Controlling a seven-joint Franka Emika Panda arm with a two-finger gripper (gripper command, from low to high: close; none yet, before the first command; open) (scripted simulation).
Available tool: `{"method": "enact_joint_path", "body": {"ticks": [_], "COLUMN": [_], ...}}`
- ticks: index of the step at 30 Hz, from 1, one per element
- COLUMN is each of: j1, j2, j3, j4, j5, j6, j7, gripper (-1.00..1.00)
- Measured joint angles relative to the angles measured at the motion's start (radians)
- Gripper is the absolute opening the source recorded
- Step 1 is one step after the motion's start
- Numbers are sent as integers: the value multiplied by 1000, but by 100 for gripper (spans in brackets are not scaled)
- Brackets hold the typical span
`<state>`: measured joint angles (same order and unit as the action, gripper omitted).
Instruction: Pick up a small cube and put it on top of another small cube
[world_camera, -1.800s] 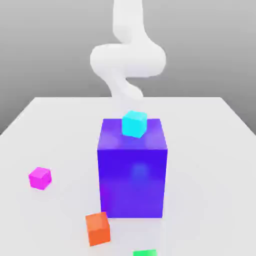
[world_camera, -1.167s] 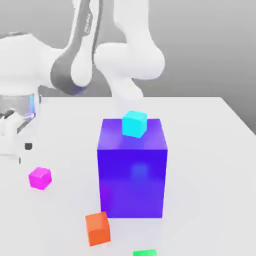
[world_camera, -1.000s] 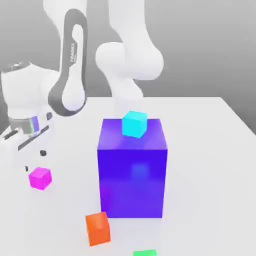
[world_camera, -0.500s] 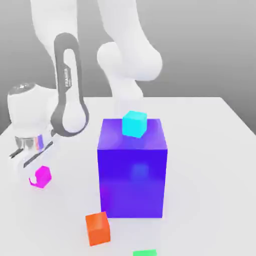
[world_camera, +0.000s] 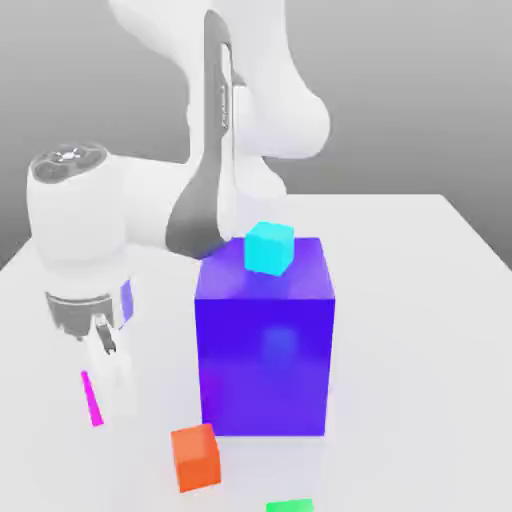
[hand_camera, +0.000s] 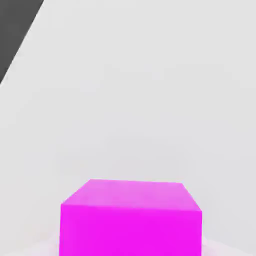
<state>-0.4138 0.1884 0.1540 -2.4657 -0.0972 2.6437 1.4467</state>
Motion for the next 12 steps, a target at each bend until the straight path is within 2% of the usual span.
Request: {"method": "enact_joint_path", "body": {"ticks": [5,8,9,12], "j1": [117,182,192,192], "j2": [87,211,233,233], "j3": [131,122,115,115], "j4": [156,214,219,219], "j5": [-51,-120,-131,-131], "j6": [-75,-15,0,0], "j7": [-155,-163,-159,-159], "gripper": [-100,-100,100,100]}}
